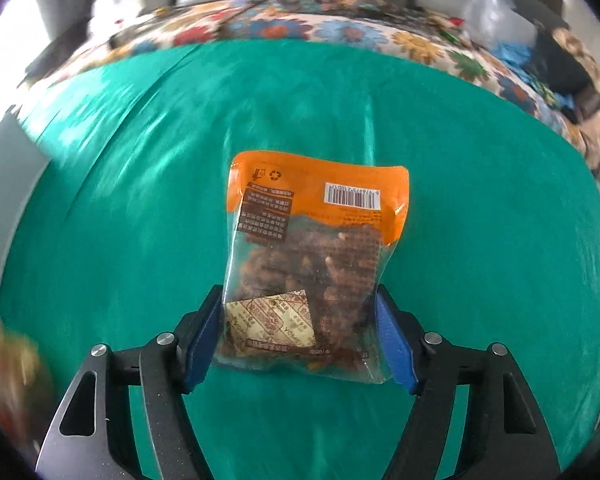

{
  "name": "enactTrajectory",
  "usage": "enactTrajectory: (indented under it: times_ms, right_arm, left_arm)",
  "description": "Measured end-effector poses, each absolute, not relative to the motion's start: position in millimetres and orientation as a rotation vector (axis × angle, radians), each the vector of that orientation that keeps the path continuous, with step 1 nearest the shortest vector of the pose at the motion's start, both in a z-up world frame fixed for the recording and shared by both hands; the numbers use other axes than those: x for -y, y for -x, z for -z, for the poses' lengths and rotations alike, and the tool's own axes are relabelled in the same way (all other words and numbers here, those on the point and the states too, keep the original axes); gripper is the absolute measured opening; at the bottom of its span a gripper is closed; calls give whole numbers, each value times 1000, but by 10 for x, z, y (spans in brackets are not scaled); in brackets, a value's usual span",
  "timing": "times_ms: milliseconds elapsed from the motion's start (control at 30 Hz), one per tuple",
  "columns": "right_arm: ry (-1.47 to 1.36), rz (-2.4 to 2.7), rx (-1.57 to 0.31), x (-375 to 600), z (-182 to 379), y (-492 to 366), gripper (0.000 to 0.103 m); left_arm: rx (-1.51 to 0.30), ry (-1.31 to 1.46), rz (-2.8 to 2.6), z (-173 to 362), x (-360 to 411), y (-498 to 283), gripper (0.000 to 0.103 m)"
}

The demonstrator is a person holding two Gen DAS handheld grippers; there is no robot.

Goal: Organize snacks
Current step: 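Grasp the orange-topped jerky bag with the right tool while the left tool holds the longan bag, then hold the longan bag with the left tool while the right tool holds the jerky bag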

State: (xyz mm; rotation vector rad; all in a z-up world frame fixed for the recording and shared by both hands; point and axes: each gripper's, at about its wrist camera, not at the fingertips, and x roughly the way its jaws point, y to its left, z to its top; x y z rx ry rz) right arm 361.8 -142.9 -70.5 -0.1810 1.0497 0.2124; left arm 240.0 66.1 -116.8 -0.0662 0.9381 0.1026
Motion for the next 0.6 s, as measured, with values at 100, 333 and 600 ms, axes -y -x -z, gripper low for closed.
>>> enactTrajectory:
  times_ms: [100, 333, 600]
  right_arm:
    - [204, -266, -1038, 1646, 702, -3018, 73]
    - [165, -228, -954, 2106, 834, -1721, 73]
    - [156, -174, -839, 2064, 940, -1475, 88]
  left_arm:
    - [-938, 66, -103, 1168, -659, -2398, 103]
    - [-938, 66, -102, 1169, -660, -2399, 103]
    - [-938, 66, -102, 1169, -662, -2399, 103]
